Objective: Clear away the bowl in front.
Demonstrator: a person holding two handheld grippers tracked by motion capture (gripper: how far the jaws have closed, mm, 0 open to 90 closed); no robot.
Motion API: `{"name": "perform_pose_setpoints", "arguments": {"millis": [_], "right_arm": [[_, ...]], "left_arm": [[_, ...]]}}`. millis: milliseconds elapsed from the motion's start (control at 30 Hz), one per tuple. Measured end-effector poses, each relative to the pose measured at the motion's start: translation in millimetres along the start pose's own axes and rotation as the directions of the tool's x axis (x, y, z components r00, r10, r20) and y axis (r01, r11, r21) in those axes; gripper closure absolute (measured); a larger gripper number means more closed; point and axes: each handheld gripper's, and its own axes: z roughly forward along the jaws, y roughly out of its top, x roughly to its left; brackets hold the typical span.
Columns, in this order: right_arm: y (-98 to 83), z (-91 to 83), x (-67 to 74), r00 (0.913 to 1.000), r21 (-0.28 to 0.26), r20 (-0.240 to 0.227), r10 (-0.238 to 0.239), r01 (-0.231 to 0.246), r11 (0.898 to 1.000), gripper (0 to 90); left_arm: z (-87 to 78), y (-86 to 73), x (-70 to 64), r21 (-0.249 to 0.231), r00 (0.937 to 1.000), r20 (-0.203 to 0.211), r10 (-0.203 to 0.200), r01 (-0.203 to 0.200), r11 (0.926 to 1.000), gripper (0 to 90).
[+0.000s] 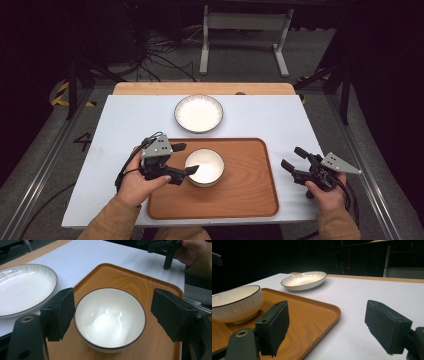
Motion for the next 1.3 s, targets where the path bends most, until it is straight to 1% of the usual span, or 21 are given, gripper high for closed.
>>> {"name": "perform_pose_setpoints", "arguments": {"millis": [133, 267, 400, 467, 500, 533, 600, 633, 667, 733, 800, 867, 933, 967, 1000, 1033, 1067, 1133, 1167, 1200, 1300], "right_arm": [[0.0, -0.3, 0.1, 1.0000, 0.001, 0.005, -0.003, 0.003, 1.000, 20.0], [0.6, -1.0, -0.1, 0.9998, 0.003, 0.015, -0.012, 0.012, 1.000, 18.8], [1.3, -2.0, -0.1, 0.9996, 0.007, 0.021, -0.018, 0.018, 1.000, 17.3], [1.6, -2.2, 0.0, 0.9996, 0.007, 0.020, -0.019, 0.019, 1.000, 16.9], [2.4, -2.5, 0.0, 0.9995, 0.005, 0.022, -0.024, 0.024, 1.000, 16.3], [2.4, -2.5, 0.0, 0.9995, 0.005, 0.022, -0.024, 0.024, 1.000, 16.3], [3.3, -3.3, 0.1, 0.9993, 0.004, 0.022, -0.030, 0.030, 1.000, 16.1], [3.6, -3.6, -0.1, 0.9992, 0.007, 0.023, -0.034, 0.033, 0.999, 15.8], [3.9, -3.8, -0.2, 0.9990, 0.007, 0.026, -0.037, 0.036, 0.999, 15.6], [4.5, -4.3, -0.5, 0.9988, 0.007, 0.026, -0.041, 0.041, 0.999, 15.3], [4.8, -4.7, -0.5, 0.9987, 0.006, 0.028, -0.043, 0.042, 0.999, 15.1], [5.0, -5.1, -0.8, 0.9985, 0.007, 0.030, -0.046, 0.046, 0.999, 15.0], [5.1, -5.1, -0.8, 0.9988, 0.004, 0.029, -0.040, 0.040, 0.999, 15.0], [5.1, -5.4, -0.8, 0.9987, 0.005, 0.030, -0.040, 0.040, 0.999, 15.0], [5.1, -5.4, -0.8, 0.9987, 0.005, 0.030, -0.040, 0.040, 0.999, 15.0], [5.0, -5.5, -1.2, 0.9985, 0.007, 0.031, -0.044, 0.044, 0.999, 15.0], [5.0, -5.5, -1.2, 0.9985, 0.007, 0.031, -0.044, 0.044, 0.999, 15.0], [4.8, -5.7, -1.8, 0.9984, 0.008, 0.032, -0.046, 0.045, 0.999, 15.0], [4.8, -5.8, -1.7, 0.9985, 0.009, 0.033, -0.045, 0.045, 0.999, 15.0], [4.8, -5.9, -1.8, 0.9984, 0.008, 0.034, -0.045, 0.045, 0.999, 15.0], [4.7, -5.9, -2.0, 0.9984, 0.008, 0.034, -0.045, 0.044, 0.999, 15.0]], "left_arm": [[-7.7, -6.0, 6.4, -0.017, 0.9990, -0.041, -0.019, 0.018, 0.9997, 18.9], [-13.9, -11.6, 11.7, -0.028, 0.9970, -0.069, -0.033, 0.031, 0.9991, 17.3], [-20.1, -19.2, 18.2, -0.040, 0.9926, -0.109, -0.055, 0.051, 0.9979, 14.6], [-21.5, -20.9, 19.6, -0.044, 0.9914, -0.116, -0.061, 0.056, 0.9974, 13.3], [-24.0, -24.5, 22.5, -0.052, 0.9889, -0.130, -0.072, 0.066, 0.9965, 12.7], [-24.0, -24.5, 22.5, -0.052, 0.9889, -0.130, -0.072, 0.066, 0.9965, 12.2], [-25.9, -29.0, 25.5, -0.062, 0.9855, -0.146, -0.086, 0.078, 0.9951, 10.7], [-26.4, -33.6, 27.7, -0.072, 0.9823, -0.159, -0.099, 0.089, 0.9934, 10.1], [-26.4, -33.6, 27.7, -0.072, 0.9823, -0.159, -0.099, 0.089, 0.9934, 9.4], [-26.1, -39.7, 29.8, -0.078, 0.9786, -0.169, -0.118, 0.106, 0.9913, 8.7], [-26.3, -43.6, 32.3, -0.079, 0.9767, -0.185, -0.109, 0.096, 0.9922, 8.2], [-26.8, -48.4, 33.7, -0.084, 0.9740, -0.185, -0.130, 0.117, 0.9897, 8.1], [-27.2, -49.8, 34.6, -0.084, 0.9738, -0.188, -0.128, 0.114, 0.9899, 8.1], [-28.5, -53.7, 36.1, -0.090, 0.9705, -0.194, -0.143, 0.127, 0.9878, 8.0], [-28.5, -53.7, 36.1, -0.090, 0.9705, -0.194, -0.143, 0.127, 0.9878, 8.0], [-30.0, -57.6, 38.3, -0.096, 0.9677, -0.199, -0.155, 0.138, 0.9858, 8.0], [-30.0, -57.6, 38.3, -0.096, 0.9677, -0.199, -0.155, 0.138, 0.9858, 7.9], [-31.1, -63.7, 41.6, -0.100, 0.9640, -0.206, -0.168, 0.151, 0.9836, 7.8], [-31.1, -63.7, 41.6, -0.100, 0.9640, -0.206, -0.168, 0.151, 0.9836, 7.8], [-31.3, -67.7, 43.2, -0.097, 0.9612, -0.211, -0.178, 0.160, 0.9823, 7.7], [-31.4, -71.0, 44.6, -0.099, 0.9608, -0.208, -0.183, 0.165, 0.9813, 6.9]]}}
